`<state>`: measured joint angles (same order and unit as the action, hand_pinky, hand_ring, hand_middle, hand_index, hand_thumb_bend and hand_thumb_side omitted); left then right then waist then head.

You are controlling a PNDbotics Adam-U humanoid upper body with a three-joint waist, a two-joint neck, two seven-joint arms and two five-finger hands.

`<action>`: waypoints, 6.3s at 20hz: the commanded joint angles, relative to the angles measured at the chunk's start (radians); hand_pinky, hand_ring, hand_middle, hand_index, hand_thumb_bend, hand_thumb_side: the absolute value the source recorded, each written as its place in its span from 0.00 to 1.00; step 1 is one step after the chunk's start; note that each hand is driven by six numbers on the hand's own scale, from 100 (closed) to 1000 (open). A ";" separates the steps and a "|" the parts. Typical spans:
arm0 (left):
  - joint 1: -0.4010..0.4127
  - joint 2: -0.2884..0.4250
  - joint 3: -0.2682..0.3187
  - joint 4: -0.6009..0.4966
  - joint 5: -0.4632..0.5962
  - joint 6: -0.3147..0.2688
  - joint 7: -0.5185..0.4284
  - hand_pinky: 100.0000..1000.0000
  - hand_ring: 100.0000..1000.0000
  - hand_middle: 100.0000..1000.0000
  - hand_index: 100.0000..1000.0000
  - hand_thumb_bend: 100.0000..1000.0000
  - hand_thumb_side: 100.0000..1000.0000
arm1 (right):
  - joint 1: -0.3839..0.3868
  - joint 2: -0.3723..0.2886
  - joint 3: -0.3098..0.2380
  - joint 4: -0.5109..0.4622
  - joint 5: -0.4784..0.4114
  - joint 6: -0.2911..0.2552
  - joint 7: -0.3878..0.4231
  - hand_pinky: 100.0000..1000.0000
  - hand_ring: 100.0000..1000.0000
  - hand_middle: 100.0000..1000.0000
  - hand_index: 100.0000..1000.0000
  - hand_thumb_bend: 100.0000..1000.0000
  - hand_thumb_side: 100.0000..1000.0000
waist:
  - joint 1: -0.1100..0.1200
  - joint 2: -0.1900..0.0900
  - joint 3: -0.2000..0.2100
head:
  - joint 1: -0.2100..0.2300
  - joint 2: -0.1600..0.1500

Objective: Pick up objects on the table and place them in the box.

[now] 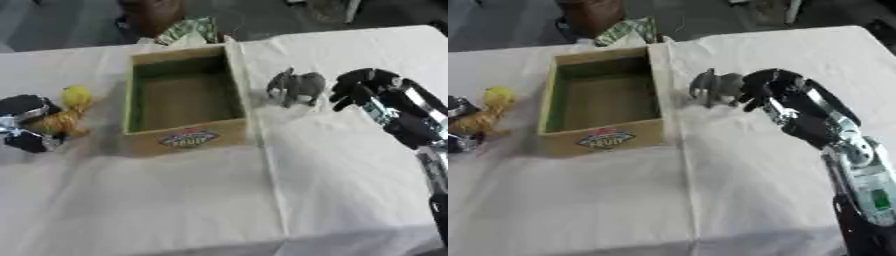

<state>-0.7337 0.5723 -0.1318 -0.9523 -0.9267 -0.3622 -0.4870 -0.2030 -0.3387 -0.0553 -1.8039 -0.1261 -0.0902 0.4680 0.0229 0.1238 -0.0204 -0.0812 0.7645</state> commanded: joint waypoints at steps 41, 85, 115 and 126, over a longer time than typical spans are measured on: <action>-0.145 -0.216 -0.081 -0.016 -0.105 -0.070 0.168 0.62 0.53 0.47 0.67 0.00 0.09 | -0.078 0.018 0.058 -0.014 -0.006 -0.002 0.076 0.57 0.63 0.61 0.74 0.00 0.43 | 0.015 0.021 -0.201 | 0.110 -0.028; 0.005 -0.001 0.109 0.085 -0.004 0.317 0.390 0.62 0.58 0.58 0.74 0.33 0.48 | -0.049 0.008 0.039 -0.004 0.008 -0.006 0.064 0.57 0.63 0.61 0.74 0.00 0.44 | 0.010 0.011 -0.128 | 0.113 -0.025; -0.051 0.020 0.053 -0.147 0.030 0.330 0.556 0.31 0.20 0.12 0.35 0.00 0.04 | -0.046 0.006 0.034 0.001 0.008 -0.010 0.063 0.57 0.63 0.61 0.74 0.00 0.44 | 0.008 0.002 -0.124 | 0.102 -0.024; -0.142 -0.130 -0.093 -0.182 0.028 0.176 0.414 0.35 0.22 0.15 0.38 0.00 0.05 | -0.054 0.013 0.043 0.001 -0.001 -0.015 0.071 0.57 0.63 0.61 0.74 0.00 0.44 | -0.007 0.002 -0.144 | 0.118 -0.023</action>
<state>-0.8473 0.4413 -0.2205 -1.1308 -0.8937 -0.1675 -0.0625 -0.2430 -0.3123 -0.0111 -1.7947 -0.1206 -0.1014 0.5367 0.0192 0.1407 -0.1651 0.0338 0.7457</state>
